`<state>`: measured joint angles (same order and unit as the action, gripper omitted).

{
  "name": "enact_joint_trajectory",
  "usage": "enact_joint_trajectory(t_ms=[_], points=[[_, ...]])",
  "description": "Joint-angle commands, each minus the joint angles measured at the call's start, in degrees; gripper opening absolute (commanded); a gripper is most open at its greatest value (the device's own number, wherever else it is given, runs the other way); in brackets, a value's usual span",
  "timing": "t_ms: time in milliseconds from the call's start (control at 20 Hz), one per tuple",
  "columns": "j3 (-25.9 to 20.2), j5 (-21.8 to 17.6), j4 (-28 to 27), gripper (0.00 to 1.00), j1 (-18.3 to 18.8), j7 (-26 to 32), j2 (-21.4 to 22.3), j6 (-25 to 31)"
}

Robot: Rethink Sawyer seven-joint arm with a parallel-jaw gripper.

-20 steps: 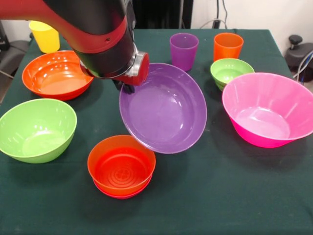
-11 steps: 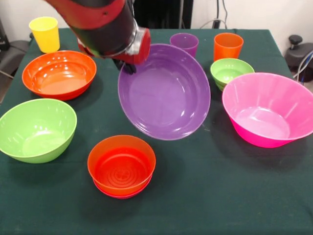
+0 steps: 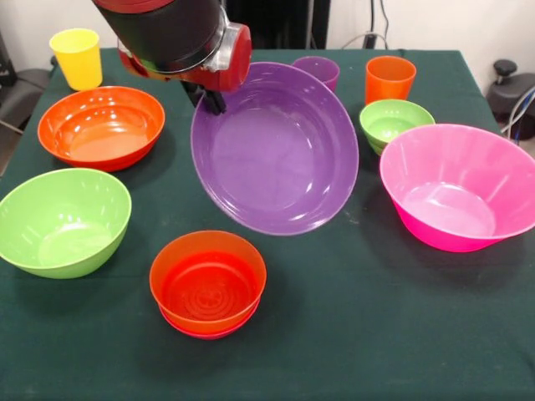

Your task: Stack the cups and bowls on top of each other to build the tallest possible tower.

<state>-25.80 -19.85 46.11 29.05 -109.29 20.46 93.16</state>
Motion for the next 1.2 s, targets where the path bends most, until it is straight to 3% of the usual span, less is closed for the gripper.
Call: enact_joint_trajectory(t_ms=[50,600,1200], points=[[-3.58,-4.28,-4.85,0.00,-1.24,17.69,-3.84,4.76],[-5.02,-9.14,-17.74,0.00,-0.63,22.87,-10.58,9.05],[-8.64,-13.60,-26.69,0.00,-0.37,26.28,-16.11,11.19]])
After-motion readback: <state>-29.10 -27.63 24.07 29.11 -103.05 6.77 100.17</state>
